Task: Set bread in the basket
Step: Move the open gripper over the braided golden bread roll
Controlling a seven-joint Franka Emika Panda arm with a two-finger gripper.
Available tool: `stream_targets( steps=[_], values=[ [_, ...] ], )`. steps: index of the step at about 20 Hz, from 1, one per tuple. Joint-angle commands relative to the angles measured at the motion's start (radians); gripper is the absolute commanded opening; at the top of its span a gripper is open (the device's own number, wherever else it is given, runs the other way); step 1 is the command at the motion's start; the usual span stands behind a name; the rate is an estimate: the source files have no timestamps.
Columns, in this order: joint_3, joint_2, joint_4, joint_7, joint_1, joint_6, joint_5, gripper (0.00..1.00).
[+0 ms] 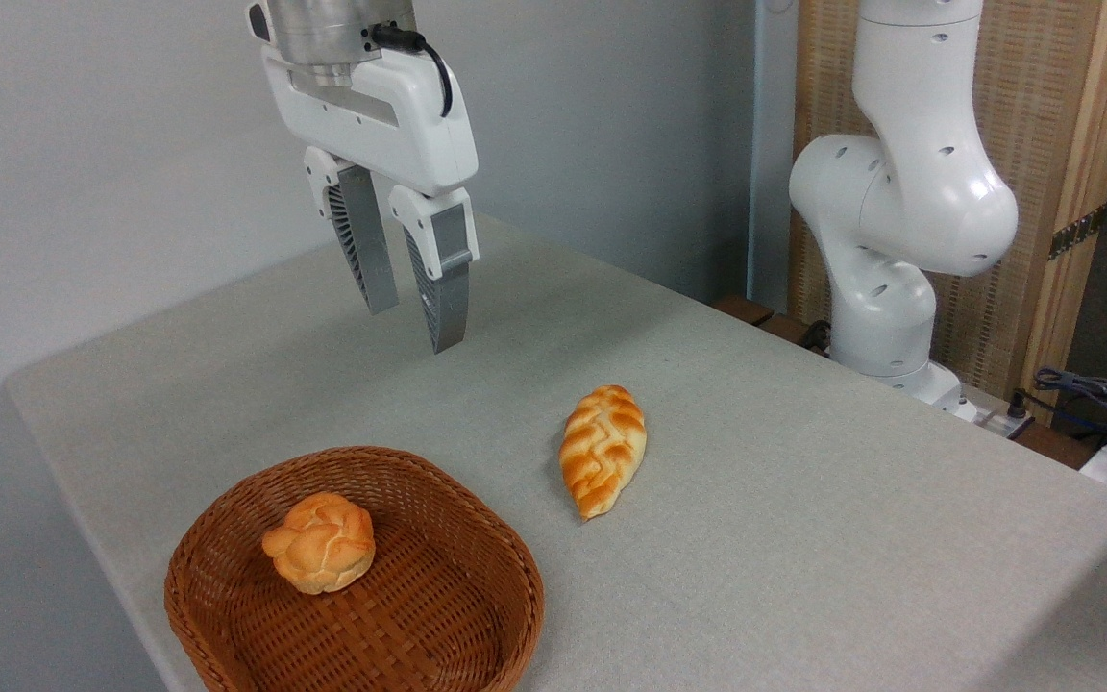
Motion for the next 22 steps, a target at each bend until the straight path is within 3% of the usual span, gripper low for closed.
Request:
stream_targets(
  steps=[1,7,10,13,15,19,22],
  values=[
    [0.016,-0.003,0.007,-0.008,-0.01,-0.024,-0.014,1.0],
    [0.015,-0.005,0.004,-0.008,-0.011,-0.023,-0.013,1.0],
    [0.016,-0.046,-0.045,-0.005,-0.012,-0.001,-0.013,1.0],
    [0.033,-0.17,-0.201,-0.007,-0.011,0.123,-0.011,1.0],
    [0.038,-0.219,-0.269,-0.007,-0.015,0.129,-0.01,1.0],
    [0.054,-0.435,-0.575,-0.004,-0.035,0.187,0.001,1.0],
    [0.054,-0.465,-0.664,-0.004,-0.037,0.196,0.003,1.0]
  ],
)
